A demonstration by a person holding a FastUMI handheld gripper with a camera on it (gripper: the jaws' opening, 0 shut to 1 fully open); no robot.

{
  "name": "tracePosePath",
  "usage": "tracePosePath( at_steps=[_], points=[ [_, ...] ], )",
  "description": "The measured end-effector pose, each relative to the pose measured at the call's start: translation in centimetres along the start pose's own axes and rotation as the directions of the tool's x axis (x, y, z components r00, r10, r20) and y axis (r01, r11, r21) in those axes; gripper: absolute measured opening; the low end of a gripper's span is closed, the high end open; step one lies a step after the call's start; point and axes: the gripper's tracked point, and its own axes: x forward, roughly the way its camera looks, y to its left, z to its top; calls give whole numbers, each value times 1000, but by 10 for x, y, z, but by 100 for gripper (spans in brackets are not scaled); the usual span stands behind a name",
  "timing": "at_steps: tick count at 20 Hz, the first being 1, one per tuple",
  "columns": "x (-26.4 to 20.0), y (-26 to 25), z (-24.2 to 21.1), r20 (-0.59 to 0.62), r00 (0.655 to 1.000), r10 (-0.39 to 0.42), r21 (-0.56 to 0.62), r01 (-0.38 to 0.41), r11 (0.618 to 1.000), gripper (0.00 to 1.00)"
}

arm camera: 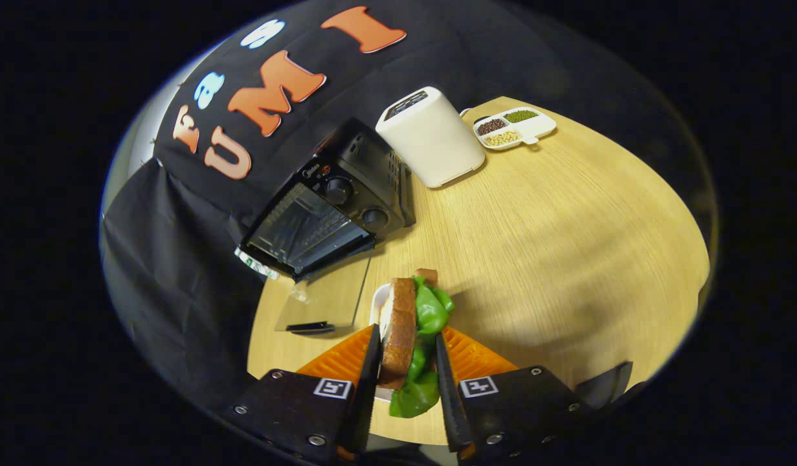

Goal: Open the toaster oven, put the food inside, and close the toaster oven door.

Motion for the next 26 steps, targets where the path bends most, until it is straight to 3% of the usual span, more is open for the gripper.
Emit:
tracePosePath(
  at_steps=[2, 4, 10, 17, 22, 26],
  points=[
    [-2, 1, 3, 15, 1000, -21, 21, 21, 1000, 36],
    [-7, 12, 15, 59, 998, -15, 6, 15, 1000, 31],
    [-13, 82, 34, 156, 980, 121, -1, -123, 992, 31],
    [41, 151, 56, 255, 937, 240, 69, -265, 962, 31],
    [85, 181, 67, 313, 910, 270, 102, -315, 944, 31],
    [124, 191, 69, 358, 901, 247, 188, -328, 926, 31]
  ],
)
